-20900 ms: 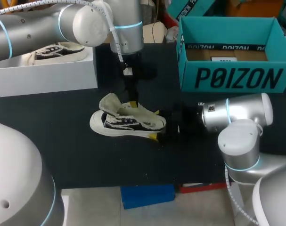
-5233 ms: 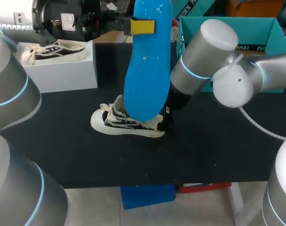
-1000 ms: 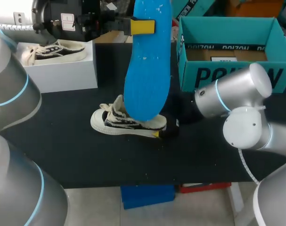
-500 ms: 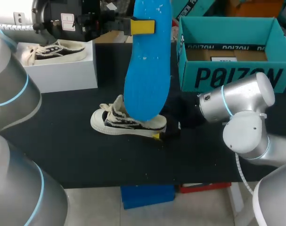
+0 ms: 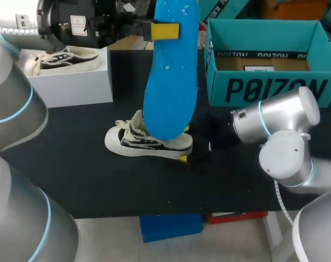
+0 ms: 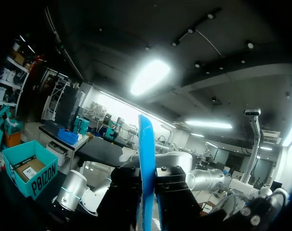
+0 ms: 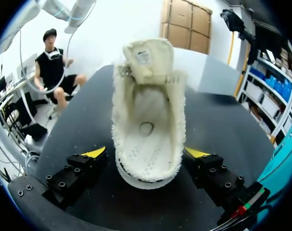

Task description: Take the shoe out of the shoebox, open the shoe tongue, remove and reinsert the insole, then place the shoe into the shoebox

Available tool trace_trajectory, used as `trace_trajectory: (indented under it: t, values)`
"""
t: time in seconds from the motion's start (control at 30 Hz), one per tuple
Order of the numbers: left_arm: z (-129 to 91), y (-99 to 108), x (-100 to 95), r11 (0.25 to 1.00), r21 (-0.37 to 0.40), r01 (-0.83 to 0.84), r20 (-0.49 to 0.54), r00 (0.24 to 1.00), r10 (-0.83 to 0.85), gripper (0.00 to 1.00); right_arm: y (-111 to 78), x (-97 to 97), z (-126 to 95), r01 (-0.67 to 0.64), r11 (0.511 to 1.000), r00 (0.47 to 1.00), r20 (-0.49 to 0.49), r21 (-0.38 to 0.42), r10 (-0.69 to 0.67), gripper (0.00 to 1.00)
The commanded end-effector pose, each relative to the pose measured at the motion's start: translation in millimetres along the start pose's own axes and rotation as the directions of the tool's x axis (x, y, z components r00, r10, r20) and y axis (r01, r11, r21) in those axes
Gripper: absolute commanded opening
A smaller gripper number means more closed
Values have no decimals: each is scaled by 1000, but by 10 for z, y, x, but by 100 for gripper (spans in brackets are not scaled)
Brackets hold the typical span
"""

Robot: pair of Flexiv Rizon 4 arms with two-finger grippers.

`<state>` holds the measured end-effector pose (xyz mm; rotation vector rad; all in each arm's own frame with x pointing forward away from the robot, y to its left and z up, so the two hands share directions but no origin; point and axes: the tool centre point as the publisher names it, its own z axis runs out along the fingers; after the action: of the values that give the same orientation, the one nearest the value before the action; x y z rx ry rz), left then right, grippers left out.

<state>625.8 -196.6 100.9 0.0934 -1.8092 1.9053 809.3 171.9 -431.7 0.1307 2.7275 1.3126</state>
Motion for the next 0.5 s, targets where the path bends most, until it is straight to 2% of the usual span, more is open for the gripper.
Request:
trace_trajectory:
  t: [0.03, 0.37, 0.5]
  values:
    - [7, 0, 0, 1000, -2, 1, 3, 1000, -1, 0, 80, -14, -85, -15, 997, 1000, 16, 77, 14, 100]
    - [7, 0, 0, 1000, -2, 1, 3, 1000, -1, 0, 83, -90, -205, -26, 969, 999, 25, 246, 20, 100]
    - [7, 0, 0, 1000, -2, 1, 3, 1000, -1, 0, 126, -136, -279, -30, 962, 999, 34, 272, 21, 100]
